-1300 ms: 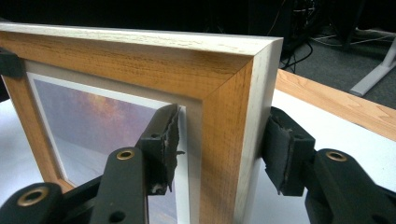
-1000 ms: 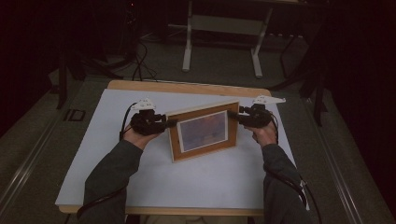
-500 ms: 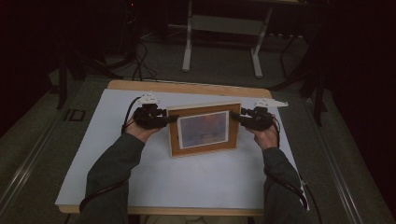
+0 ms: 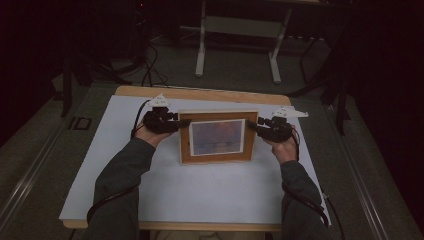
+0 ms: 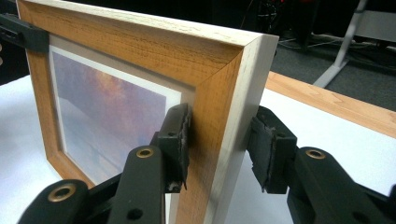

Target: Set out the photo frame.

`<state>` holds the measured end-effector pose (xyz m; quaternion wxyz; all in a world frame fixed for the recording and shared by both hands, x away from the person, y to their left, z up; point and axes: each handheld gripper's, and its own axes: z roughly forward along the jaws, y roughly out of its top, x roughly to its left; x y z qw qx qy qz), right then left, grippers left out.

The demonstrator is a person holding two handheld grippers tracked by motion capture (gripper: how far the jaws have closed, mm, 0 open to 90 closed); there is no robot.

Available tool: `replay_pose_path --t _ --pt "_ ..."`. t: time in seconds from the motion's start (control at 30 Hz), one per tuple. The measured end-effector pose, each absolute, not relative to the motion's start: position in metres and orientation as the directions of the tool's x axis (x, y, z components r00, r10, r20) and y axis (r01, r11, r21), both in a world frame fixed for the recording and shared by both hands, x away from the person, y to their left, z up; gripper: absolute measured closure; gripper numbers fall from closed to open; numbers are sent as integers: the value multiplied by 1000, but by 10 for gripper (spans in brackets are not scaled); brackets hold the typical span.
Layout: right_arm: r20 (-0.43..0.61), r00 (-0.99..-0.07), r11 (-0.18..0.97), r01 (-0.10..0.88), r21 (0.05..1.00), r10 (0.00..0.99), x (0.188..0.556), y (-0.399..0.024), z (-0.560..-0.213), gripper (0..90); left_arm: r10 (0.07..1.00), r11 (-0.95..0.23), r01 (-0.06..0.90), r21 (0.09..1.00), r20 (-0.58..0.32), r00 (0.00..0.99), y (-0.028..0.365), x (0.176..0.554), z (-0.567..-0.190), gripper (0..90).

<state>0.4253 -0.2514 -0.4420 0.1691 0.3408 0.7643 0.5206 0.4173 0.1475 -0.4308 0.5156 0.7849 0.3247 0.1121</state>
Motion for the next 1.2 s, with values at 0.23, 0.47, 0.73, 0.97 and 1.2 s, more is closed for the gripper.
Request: replay_pose_path --t 0.23,0.47,0.73,0.97,1.2 --pt "110 -699 202 349 915 707 421 -251 -444 605 627 -228 402 887 -182 757 149 422 -434 615" --pt "113 -692 196 351 916 713 417 -251 -446 605 621 -209 406 890 -200 758 151 426 -437 613" --pt "116 -694 198 356 913 711 414 -249 -451 605 624 -199 409 890 -207 753 153 428 -438 611" --pt "116 -691 198 358 913 714 413 -246 -451 605 627 -193 412 891 -211 750 155 429 -439 609" --pt "117 -689 197 360 912 715 412 -246 -451 605 627 -187 414 891 -216 748 156 429 -439 608"
